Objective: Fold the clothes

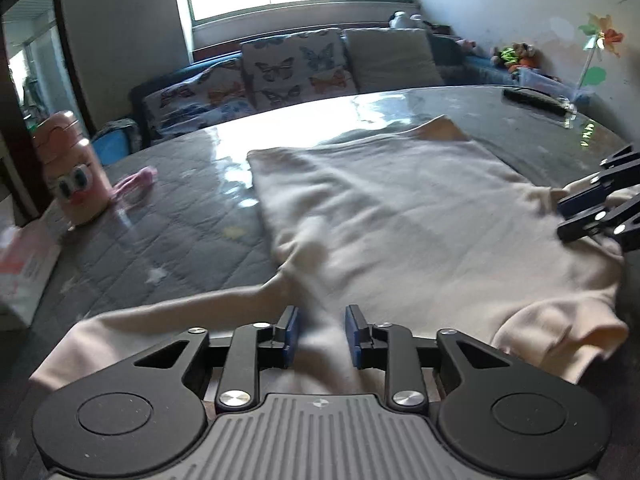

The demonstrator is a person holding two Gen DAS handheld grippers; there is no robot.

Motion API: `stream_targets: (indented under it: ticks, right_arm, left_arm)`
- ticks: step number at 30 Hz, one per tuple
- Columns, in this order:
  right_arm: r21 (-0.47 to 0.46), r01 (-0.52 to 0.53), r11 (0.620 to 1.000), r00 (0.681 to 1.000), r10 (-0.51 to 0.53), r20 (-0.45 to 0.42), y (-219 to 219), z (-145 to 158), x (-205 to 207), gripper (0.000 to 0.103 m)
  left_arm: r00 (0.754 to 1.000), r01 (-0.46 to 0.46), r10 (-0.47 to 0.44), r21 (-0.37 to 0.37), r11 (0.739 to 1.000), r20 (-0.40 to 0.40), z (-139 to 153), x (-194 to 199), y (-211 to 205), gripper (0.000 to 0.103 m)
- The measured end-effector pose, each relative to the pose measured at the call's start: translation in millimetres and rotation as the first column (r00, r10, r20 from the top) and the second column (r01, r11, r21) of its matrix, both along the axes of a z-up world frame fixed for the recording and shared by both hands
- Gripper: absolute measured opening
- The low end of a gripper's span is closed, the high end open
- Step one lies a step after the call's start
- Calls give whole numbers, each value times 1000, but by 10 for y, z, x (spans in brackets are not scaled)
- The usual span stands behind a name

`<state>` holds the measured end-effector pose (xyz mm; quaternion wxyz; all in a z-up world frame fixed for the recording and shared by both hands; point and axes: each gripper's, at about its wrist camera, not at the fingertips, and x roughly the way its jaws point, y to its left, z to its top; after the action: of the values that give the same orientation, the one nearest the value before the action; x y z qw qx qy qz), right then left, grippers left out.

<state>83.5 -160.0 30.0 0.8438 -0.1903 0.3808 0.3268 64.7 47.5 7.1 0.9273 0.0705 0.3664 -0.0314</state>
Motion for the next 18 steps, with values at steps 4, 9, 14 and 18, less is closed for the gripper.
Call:
stream_targets:
  ticks: [4, 9, 14, 18]
  right_arm:
    - [43, -46, 998, 999, 45, 13, 113, 78, -150, 35]
    - [86, -132, 988, 991, 133, 0, 407, 56, -320, 35]
    - [62, -177, 982, 984, 178, -10, 501, -62, -504, 35]
    - [107, -151, 983, 988, 153, -10, 311, 22, -600, 38]
  left_arm:
    - [1000, 3, -2, -21, 1000, 27, 97, -121, -22, 31]
    - [997, 64, -62, -28, 998, 54, 153, -245, -216, 33]
    - [996, 89, -89, -5, 996, 20, 32, -343, -297, 33]
    - [996, 90, -90, 6, 996, 18, 30, -391, -294, 36]
